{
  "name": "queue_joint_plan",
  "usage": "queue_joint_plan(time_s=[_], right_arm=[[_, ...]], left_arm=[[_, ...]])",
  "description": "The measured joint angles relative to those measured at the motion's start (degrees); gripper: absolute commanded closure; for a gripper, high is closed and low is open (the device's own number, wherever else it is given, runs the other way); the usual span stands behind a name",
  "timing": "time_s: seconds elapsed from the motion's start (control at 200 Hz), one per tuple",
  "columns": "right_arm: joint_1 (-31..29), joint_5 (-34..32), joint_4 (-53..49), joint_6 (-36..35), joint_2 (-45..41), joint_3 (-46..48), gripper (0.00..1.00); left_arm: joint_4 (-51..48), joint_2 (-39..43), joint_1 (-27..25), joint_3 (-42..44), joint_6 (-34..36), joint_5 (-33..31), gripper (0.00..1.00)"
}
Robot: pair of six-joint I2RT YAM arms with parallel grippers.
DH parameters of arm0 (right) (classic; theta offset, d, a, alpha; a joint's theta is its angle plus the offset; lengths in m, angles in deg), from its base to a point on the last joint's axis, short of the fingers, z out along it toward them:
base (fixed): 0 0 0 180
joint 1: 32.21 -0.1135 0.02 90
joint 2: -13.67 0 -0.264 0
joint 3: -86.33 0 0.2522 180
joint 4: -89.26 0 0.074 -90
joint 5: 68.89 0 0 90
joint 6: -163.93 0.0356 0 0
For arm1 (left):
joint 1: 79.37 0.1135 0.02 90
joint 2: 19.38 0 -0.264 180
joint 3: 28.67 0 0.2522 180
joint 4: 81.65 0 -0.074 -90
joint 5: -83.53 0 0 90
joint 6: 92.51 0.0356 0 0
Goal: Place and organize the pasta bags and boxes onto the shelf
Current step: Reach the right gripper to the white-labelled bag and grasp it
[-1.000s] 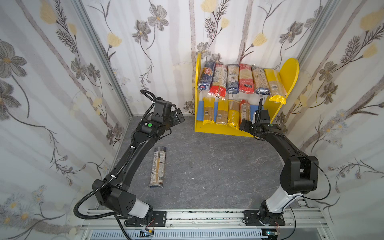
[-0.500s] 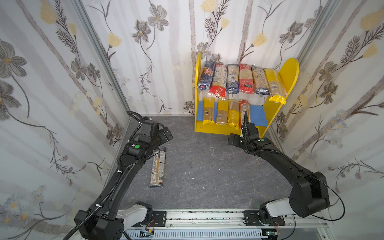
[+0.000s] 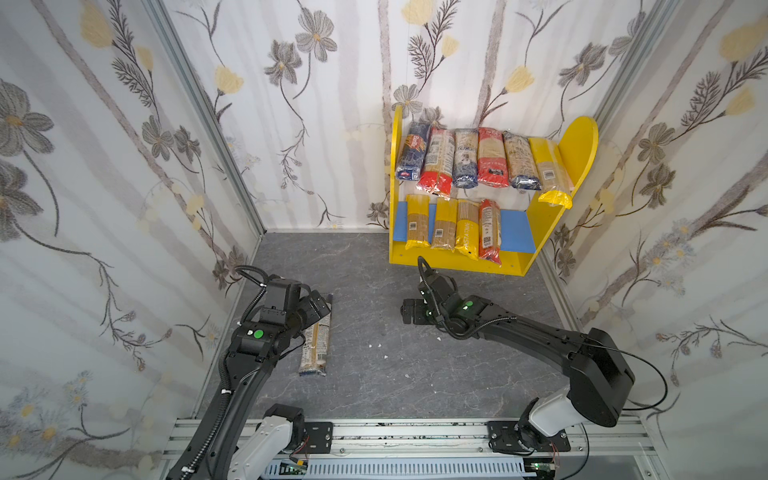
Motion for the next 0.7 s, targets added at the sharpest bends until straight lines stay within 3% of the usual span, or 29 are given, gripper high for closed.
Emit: queue_joint_plan(time_s=[0.175, 0.34, 0.699], right_arm=[[-9.6, -0.57, 3.17, 2.91, 6.34, -1.7, 0.01], [-16.46, -1.7, 5.01, 4.04, 16.02, -11.87, 0.01], [-22.45, -2.99, 4.83, 5.35, 33.18, -28.85, 0.0]], left_arm=[[-3.58, 1.27, 3.15, -2.93, 0.63, -0.33, 0.0], [-7.8, 3.8, 4.2, -4.72, 1.05, -2.91, 0.0], [-11.93, 9.03, 4.9, -14.53, -3.06, -7.65, 0.0]])
